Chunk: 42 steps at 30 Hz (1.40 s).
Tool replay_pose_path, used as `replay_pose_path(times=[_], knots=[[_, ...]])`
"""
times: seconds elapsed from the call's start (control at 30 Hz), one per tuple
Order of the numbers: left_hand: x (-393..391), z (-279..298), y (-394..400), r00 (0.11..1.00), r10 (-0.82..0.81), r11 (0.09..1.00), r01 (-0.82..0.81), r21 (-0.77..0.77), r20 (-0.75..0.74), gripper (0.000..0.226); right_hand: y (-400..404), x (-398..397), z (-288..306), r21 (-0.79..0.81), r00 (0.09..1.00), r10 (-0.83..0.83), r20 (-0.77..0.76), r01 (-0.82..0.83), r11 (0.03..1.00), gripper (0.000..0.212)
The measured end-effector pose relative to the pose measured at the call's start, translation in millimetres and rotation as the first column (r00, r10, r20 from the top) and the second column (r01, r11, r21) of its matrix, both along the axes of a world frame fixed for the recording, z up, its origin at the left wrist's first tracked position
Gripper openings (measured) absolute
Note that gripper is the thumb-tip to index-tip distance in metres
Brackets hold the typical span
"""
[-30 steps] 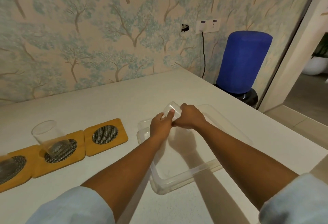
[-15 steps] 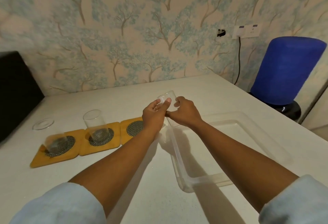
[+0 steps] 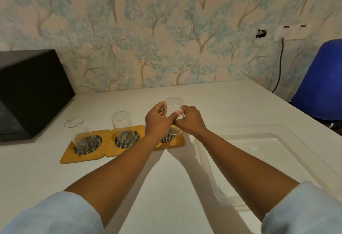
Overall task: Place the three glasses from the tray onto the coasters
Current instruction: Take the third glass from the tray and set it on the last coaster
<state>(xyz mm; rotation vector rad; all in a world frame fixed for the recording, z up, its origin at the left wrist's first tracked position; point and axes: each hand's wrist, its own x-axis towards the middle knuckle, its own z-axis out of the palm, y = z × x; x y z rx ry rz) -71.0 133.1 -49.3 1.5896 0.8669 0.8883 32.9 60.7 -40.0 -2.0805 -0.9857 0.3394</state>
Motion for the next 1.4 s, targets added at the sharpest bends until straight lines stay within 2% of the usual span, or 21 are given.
replay_pose_path(times=[0.13,0.3,0.6,0.93,1.07,1.27,1.4], knots=[[2,3,7,1.0,0.0,0.998,0.001,0.056,-0.023,0.078,4,3,-2,0.032,1.0,0.009,0.003,-0.009,0.999,0.086],[-3,-1,17,0.999,0.029,0.996,-0.027,0.09,-0.031,0.075,11,1,-2,0.05,0.999,0.034,-0.007,-0.034,0.998,0.077],[-1,-3,20,1.0,-0.003,0.998,0.004,0.069,-0.018,0.072,8,4,0,0.072,0.997,0.042,0.064,-0.047,0.996,0.061],[-1,-7,18,0.999,-0.034,0.998,0.034,0.053,0.001,0.069,8,5,-5,0.069,0.99,0.049,0.129,-0.058,0.996,0.056],[-1,-8,17,0.999,-0.042,0.997,0.042,0.06,-0.015,0.069,9,7,-8,0.051,0.991,0.05,0.126,-0.057,0.997,0.067],[-2,-6,17,0.999,-0.039,0.998,0.041,0.054,-0.037,0.074,5,7,-5,0.055,0.99,0.043,0.138,-0.051,0.997,0.065],[-6,-1,15,0.997,-0.008,0.995,0.015,0.095,-0.078,0.073,2,6,1,0.055,0.989,-0.007,0.148,-0.001,0.998,0.078]])
